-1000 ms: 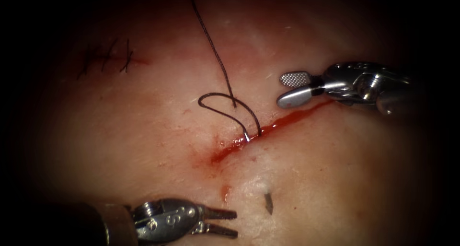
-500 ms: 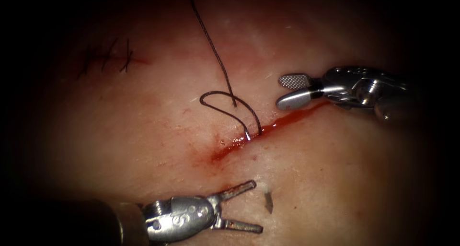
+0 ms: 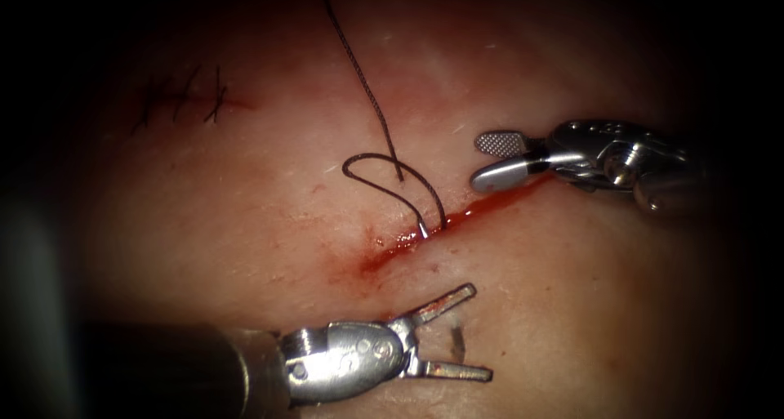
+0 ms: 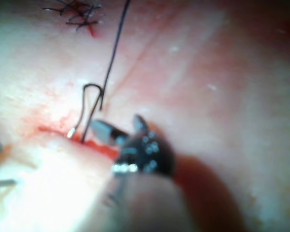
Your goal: Wound Closure
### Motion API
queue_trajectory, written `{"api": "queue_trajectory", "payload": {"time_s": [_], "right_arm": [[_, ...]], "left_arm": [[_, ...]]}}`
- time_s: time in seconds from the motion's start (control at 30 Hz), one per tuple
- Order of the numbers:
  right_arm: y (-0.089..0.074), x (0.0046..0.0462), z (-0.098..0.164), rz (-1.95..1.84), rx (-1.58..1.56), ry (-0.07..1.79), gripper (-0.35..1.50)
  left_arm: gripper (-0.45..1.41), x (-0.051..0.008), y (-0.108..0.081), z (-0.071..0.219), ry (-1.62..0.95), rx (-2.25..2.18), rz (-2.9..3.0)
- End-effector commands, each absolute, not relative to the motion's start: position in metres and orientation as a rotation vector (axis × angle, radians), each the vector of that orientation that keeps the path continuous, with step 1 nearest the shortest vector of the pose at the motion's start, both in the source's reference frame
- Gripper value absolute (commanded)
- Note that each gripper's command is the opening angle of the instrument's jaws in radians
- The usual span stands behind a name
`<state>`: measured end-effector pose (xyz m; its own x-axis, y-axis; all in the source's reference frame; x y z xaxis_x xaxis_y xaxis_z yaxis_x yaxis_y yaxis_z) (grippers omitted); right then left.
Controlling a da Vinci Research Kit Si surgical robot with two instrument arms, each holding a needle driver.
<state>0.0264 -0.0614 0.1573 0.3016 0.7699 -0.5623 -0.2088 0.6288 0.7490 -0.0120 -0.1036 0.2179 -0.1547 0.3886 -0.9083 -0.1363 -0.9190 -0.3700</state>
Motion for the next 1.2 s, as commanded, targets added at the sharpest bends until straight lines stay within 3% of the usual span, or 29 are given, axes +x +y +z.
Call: {"api": "queue_trajectory", "payload": {"time_s": [0.03, 0.2, 0.33, 0.9, 0.97, 1.0, 1.2], "right_arm": [[-0.0621, 0.0271, 0.1576, 0.707, 0.623, 1.078, 1.18], [-0.0621, 0.0272, 0.1576, 0.708, 0.623, 1.078, 1.18], [-0.0622, 0.0273, 0.1576, 0.708, 0.623, 1.078, 1.18], [-0.0622, 0.0274, 0.1574, 0.711, 0.624, 1.084, 1.18], [-0.0622, 0.0274, 0.1574, 0.712, 0.625, 1.087, 1.18], [-0.0621, 0.0274, 0.1573, 0.713, 0.625, 1.087, 1.18], [-0.0619, 0.0274, 0.1568, 0.718, 0.629, 1.093, 1.16]], "left_arm": [[0.77, -0.0127, -0.1047, 0.2186, -0.291, -1.777, 2.134], [0.76, -0.0125, -0.1048, 0.2189, -0.294, -1.781, 2.136], [0.57, -0.0127, -0.1049, 0.2191, -0.300, -1.787, 2.137], [0.49, -0.0134, -0.1059, 0.2210, -0.327, -1.813, 2.169], [0.15, -0.0134, -0.1058, 0.2210, -0.339, -1.819, 2.171], [-0.45, -0.0133, -0.1059, 0.2210, -0.374, -1.803, 2.167], [-0.45, -0.0129, -0.1064, 0.2202, -0.513, -1.733, 2.109]]}}
